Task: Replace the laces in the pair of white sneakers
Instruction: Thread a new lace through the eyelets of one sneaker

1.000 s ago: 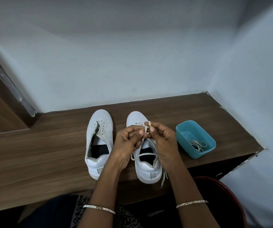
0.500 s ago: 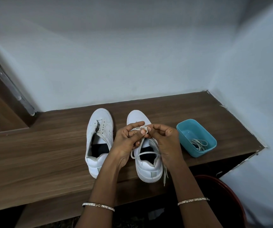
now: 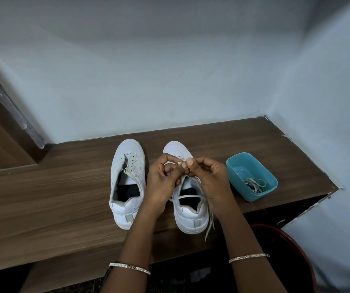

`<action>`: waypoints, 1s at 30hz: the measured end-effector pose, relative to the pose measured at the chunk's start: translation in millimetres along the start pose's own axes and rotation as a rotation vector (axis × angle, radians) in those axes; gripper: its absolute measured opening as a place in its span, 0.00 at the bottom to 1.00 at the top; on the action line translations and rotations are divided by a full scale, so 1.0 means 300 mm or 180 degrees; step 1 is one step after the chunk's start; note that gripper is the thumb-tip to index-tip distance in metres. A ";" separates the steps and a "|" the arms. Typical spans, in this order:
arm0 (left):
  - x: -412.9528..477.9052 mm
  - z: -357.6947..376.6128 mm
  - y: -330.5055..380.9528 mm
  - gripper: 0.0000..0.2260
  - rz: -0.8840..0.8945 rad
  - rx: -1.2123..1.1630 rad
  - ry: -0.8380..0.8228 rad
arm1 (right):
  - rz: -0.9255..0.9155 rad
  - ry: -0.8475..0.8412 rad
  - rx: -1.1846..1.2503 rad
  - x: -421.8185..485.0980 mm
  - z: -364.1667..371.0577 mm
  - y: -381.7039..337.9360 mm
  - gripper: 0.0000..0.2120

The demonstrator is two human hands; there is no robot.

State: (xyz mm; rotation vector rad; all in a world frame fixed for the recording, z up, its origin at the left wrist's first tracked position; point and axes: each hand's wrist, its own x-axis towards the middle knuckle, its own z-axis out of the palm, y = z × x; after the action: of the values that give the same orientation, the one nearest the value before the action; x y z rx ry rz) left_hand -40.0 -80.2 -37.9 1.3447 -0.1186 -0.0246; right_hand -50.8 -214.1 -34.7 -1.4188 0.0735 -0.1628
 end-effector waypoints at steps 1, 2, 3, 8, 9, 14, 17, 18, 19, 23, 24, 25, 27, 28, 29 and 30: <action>-0.001 0.002 0.002 0.05 -0.0024 -0.0069 -0.0068 | -0.0040 0.0095 -0.0011 0.001 0.007 0.005 0.08; -0.003 0.002 0.007 0.05 -0.0057 -0.0138 -0.0142 | -0.0038 0.0176 0.0003 0.002 0.011 0.011 0.08; -0.004 0.000 0.008 0.05 -0.0086 -0.0167 -0.0206 | -0.0007 0.0236 0.0029 0.004 0.015 0.015 0.08; 0.001 -0.022 -0.018 0.06 0.0302 0.0843 -0.0040 | 0.0232 0.0352 0.0166 0.009 0.016 0.025 0.04; 0.001 -0.022 -0.024 0.06 0.0521 0.1219 0.0086 | 0.0255 0.0354 0.0185 0.009 0.016 0.026 0.04; -0.011 -0.006 -0.006 0.07 0.1431 0.2178 0.0079 | 0.0385 0.0492 0.0376 0.015 0.016 0.025 0.08; -0.008 -0.017 -0.008 0.09 0.1663 0.2530 0.0092 | 0.0408 0.0579 0.0551 0.016 0.012 0.030 0.10; -0.008 -0.021 -0.010 0.08 0.1727 0.2665 0.0093 | 0.0383 0.0593 0.0510 0.016 0.012 0.032 0.09; -0.008 -0.022 -0.011 0.08 0.1792 0.2836 0.0086 | 0.0353 0.0587 0.0463 0.016 0.012 0.033 0.08; -0.006 -0.007 -0.006 0.12 0.1814 0.3416 0.0077 | 0.0257 0.0379 0.0453 0.022 0.006 0.023 0.08; -0.004 -0.003 -0.009 0.11 0.1825 0.3570 0.0079 | 0.0231 0.0341 0.0407 0.026 0.003 0.021 0.09; -0.004 0.000 -0.012 0.10 0.1840 0.3725 0.0091 | 0.0190 0.0317 0.0339 0.030 -0.003 0.021 0.10; -0.003 0.003 -0.015 0.06 0.1784 0.3958 0.0112 | 0.0112 0.0284 0.0202 0.034 -0.013 0.020 0.11; -0.005 0.005 -0.015 0.06 0.1726 0.4045 0.0129 | 0.0096 0.0265 0.0137 0.034 -0.018 0.017 0.12; -0.008 0.007 -0.014 0.07 0.1676 0.4130 0.0162 | 0.0095 0.0226 0.0087 0.032 -0.023 0.011 0.13; -0.012 0.010 -0.014 0.09 0.1643 0.4192 0.0198 | 0.0101 0.0164 0.0046 0.030 -0.027 0.003 0.14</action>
State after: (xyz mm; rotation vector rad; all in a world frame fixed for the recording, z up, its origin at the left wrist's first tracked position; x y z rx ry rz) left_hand -43.9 -83.8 -41.4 2.5776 -0.4805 0.6286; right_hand -43.1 -223.4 -36.3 -1.3983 0.1371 -0.1734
